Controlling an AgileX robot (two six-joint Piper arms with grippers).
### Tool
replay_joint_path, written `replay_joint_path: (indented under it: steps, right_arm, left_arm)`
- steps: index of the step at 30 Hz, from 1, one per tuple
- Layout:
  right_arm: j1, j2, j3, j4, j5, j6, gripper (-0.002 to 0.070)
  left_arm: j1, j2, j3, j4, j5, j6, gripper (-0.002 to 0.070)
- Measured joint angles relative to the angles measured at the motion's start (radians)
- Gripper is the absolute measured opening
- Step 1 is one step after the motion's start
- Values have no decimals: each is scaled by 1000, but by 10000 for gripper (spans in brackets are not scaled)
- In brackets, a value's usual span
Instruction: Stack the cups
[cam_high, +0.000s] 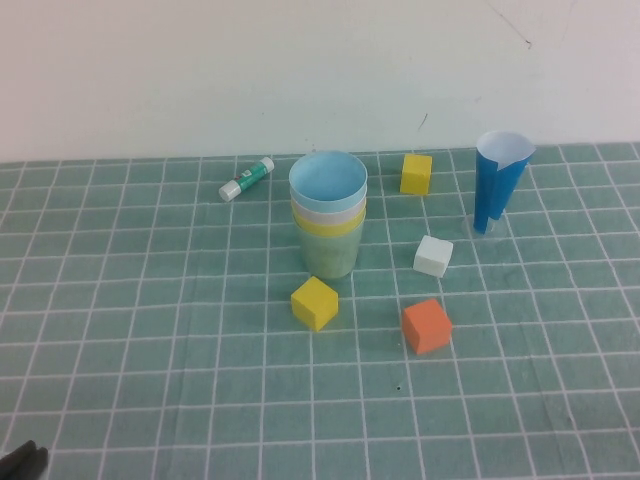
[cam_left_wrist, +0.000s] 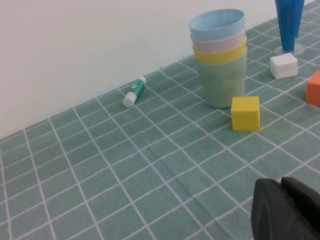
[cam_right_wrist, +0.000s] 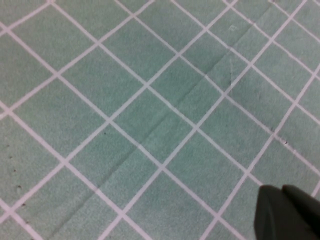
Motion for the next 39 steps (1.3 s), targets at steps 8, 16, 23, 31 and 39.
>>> replay_joint_path:
  steps: [8, 16, 23, 31, 39]
  right_arm:
    - [0, 0, 0, 13, 0, 0, -1]
    - [0, 0, 0, 17, 0, 0, -1]
    - [0, 0, 0, 17, 0, 0, -1]
    - [0, 0, 0, 17, 0, 0, -1]
    - [0, 0, 0, 17, 0, 0, -1]
  left_arm:
    - [168, -82, 92, 298, -51, -420, -1]
    - [309, -85, 237, 326, -84, -601, -1]
    - [316, -87, 237, 312, -70, -610, -1]
    - [316, -87, 237, 226, -69, -536, -1]
    - [316, -87, 237, 205, -69, -492, -1]
